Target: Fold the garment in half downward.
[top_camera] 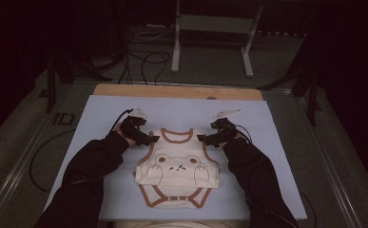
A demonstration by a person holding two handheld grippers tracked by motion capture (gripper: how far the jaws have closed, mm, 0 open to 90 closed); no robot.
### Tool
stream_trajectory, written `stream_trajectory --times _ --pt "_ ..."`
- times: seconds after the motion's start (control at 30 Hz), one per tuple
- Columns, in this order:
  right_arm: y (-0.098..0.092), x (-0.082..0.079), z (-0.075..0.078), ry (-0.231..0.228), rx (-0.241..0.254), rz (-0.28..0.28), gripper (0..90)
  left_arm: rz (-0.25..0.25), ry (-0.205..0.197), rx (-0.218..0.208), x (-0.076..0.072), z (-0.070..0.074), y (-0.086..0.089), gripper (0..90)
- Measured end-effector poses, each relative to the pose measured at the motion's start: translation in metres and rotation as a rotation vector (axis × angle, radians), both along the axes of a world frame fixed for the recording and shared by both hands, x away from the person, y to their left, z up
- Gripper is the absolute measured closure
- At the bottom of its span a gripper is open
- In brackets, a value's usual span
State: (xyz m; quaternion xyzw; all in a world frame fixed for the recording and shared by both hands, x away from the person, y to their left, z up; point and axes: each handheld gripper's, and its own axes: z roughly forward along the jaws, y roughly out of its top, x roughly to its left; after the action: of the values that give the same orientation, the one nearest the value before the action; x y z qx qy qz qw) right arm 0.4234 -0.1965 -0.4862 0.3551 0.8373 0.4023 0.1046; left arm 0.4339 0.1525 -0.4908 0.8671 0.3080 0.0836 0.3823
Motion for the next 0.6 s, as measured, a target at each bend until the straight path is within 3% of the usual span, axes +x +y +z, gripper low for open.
stream_trajectory --times 0.03,0.1,0.2,0.6 --pt "0.001 0.0 -0.002 -0.013 -0.015 -0.006 12.2 0.01 0.002 0.011 0.001 -0.002 0.0 2.4" --pt "0.001 0.002 -0.006 0.004 -0.028 -0.016 12.5 0.043 0.006 0.029 0.003 -0.006 0.0 4.6" --pt "0.001 0.005 -0.01 0.015 -0.027 -0.032 12.8 0.045 0.015 0.043 0.005 -0.01 -0.002 7.8" --pt "-0.001 0.016 -0.025 0.039 -0.074 -0.046 30.7 0.045 0.021 0.063 0.01 -0.021 -0.002 39.7"
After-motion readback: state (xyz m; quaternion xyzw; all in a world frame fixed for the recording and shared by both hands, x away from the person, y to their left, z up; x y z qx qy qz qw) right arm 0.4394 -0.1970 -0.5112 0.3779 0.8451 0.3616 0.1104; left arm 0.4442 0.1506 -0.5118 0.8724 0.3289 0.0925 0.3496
